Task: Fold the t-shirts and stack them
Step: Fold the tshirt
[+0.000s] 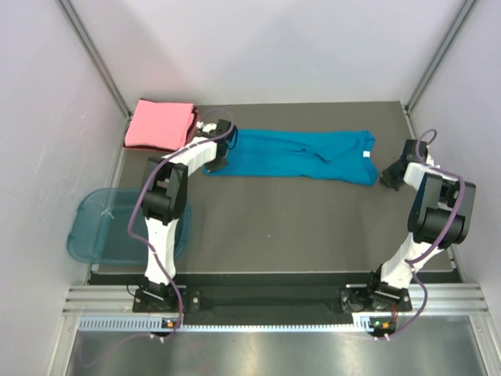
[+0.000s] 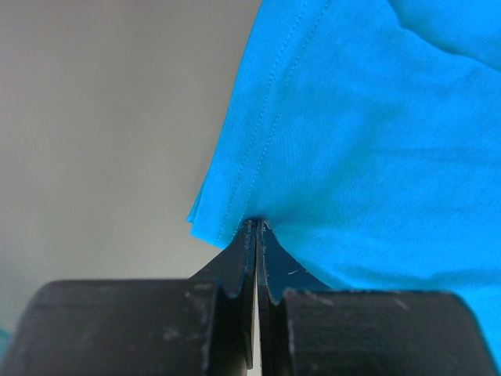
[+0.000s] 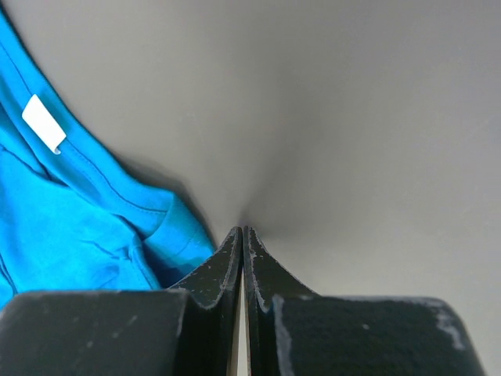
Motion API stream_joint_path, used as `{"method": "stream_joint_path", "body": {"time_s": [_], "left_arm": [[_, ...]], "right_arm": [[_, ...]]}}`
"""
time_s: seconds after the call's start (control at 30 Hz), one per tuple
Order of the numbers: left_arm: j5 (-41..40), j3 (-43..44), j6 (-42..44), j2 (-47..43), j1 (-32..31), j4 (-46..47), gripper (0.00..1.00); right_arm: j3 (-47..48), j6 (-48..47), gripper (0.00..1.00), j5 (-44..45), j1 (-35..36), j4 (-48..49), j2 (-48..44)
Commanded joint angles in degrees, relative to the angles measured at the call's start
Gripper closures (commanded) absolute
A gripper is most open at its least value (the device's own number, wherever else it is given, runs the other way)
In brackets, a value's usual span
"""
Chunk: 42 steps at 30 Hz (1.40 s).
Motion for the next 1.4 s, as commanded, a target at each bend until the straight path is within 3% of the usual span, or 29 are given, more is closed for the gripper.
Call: {"method": "stream_joint_path", "body": {"time_s": [0.0,0.27,0.6,1.37], "left_arm": [[1.21,1.12,1.73,-3.74,0.37,-1.20,1.00],[8.08,0.77,3.58,-8.76,-0.25,3.72,0.98],[10.19,1.04,3.23,-4.19,-0.25,7.94,1.00],[-4.66,1.83,1.12,3.81,0.01,0.65,1.00]], "right_arm": [[2.59,-1.33,1.00,-0.22,-0.68,0.07,-2.02],[2.06,0.17,1.00,-7.78,-0.15,3.23,-2.37],[1.45,1.57,1.00,-10.34,0.03,5.00,0.26],[4.52,-3.79,1.00,1.09,-0.06,0.52,4.48]]}}
